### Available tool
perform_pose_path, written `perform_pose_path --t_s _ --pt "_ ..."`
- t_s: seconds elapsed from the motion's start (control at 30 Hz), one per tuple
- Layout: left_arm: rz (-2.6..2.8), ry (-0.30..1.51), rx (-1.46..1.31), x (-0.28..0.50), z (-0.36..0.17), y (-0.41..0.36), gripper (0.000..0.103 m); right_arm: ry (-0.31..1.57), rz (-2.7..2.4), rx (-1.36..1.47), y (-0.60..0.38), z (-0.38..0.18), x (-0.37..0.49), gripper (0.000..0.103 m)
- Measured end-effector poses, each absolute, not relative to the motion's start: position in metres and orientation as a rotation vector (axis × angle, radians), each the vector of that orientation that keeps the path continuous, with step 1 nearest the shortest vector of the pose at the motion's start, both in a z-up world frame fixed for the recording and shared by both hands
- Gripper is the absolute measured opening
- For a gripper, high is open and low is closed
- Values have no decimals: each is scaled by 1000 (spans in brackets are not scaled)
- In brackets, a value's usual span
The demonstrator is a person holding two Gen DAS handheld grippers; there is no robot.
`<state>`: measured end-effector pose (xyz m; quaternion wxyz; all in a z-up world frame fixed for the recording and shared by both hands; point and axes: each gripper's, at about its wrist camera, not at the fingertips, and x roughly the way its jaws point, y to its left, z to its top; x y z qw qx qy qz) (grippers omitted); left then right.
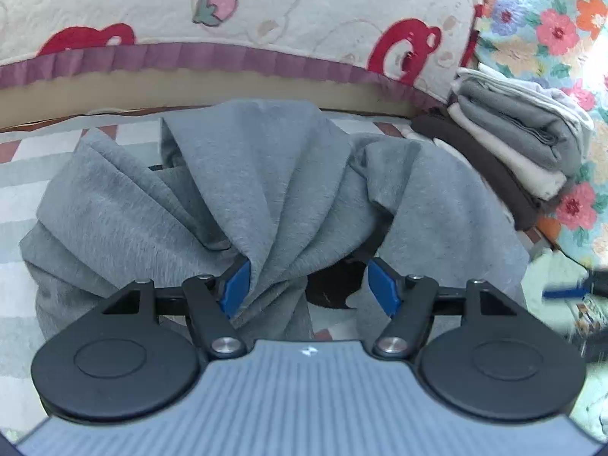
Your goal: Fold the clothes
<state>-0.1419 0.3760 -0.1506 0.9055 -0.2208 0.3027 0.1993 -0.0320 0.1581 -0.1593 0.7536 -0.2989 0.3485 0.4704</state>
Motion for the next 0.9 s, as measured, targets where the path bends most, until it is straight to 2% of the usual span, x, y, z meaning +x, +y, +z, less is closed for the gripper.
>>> perform_pose_path --t_s 0.1,0.13,0.2,0.3,0.33,0.37,0.4,0.47,0.67,0.8,0.9 --pt "481 604 -385 -146 -144 376 67 646 1050 -891 175 -185 -67 68" --pt "512 619 -300 -146 -141 375 71 606 1049 -972 182 -194 -76 68" --pt "525 673 -147 -145 -140 371 72 489 981 -1152 190 -214 -86 68" --pt "485 686 -133 -152 -137 369 72 425 934 -1194 192 -221 -78 67" --pt "459 670 -175 -156 -136 368 72 415 923 -1189 192 -221 -73 59" --pt "432 652 -213 -160 -134 367 72 405 912 -1182 193 -221 -67 23" --pt "407 633 -246 -163 -133 366 72 443 915 -1117 191 -209 -57 4" --pt "362 576 -279 -169 -130 363 72 511 922 -955 184 -178 -37 6" --pt "40 490 -272 -170 -116 338 72 893 1090 -261 169 -63 39 7" --pt "-130 420 -179 -174 -105 294 73 993 1234 -7 178 -25 55 8" --pt "-125 367 -233 -171 -108 282 83 1044 1324 93 186 -17 49 8"
